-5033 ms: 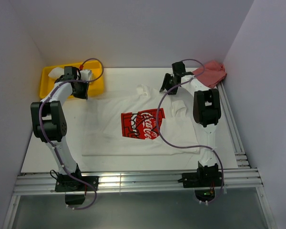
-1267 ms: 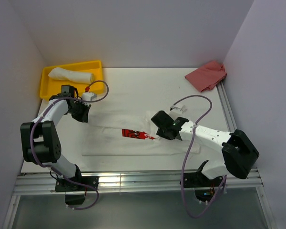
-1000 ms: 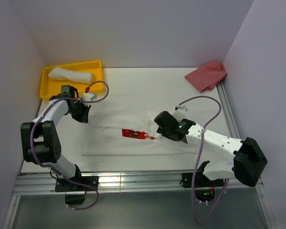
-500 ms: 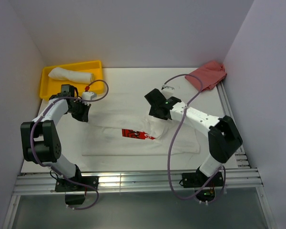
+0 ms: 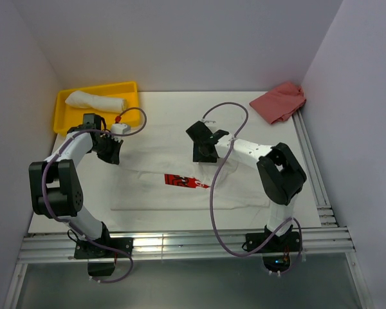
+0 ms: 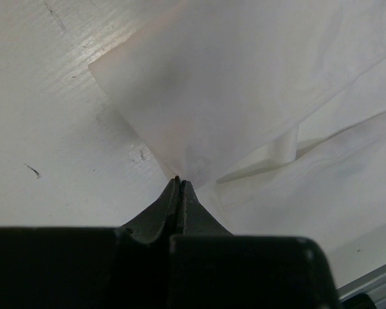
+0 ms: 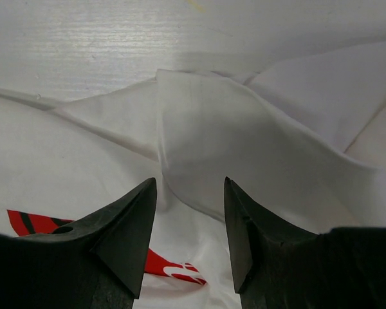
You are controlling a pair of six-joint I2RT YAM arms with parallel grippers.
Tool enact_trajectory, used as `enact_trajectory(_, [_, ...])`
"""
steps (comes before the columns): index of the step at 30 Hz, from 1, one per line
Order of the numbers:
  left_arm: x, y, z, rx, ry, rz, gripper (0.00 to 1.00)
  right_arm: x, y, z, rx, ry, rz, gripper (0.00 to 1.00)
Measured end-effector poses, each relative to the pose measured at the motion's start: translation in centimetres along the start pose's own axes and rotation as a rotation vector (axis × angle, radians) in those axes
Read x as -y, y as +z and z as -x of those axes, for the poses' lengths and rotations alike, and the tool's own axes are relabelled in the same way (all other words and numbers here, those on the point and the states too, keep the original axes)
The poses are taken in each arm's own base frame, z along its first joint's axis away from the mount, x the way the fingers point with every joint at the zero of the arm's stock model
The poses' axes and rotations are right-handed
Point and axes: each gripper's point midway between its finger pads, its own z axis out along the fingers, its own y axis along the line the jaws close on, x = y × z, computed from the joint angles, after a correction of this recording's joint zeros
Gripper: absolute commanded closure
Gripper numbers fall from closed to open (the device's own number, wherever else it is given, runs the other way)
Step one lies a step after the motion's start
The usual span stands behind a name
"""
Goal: Roll the t-shirts
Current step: Fold the tshirt
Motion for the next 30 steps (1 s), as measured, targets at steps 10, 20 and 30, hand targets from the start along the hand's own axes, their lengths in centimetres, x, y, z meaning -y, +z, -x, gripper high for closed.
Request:
enact_trajectory(10, [0.0, 0.1, 0.0, -0.001, -0.001, -0.001, 1.00, 0.1, 1.0, -0.9, -0.033, -0.008, -0.022, 0.83])
enact_trajectory(20, [0.0, 0.2, -0.1, -0.004, -0.002, -0.005, 1.00, 1.5, -1.2, -1.2, 0.005, 0.107, -0.044, 0.99])
enact_trajectory(30, [0.1, 0.2, 0.0, 0.003, 0.001, -0.009, 1.00, 5.5, -9.1, -1.8, 0.134, 0.318, 0.006, 0.94])
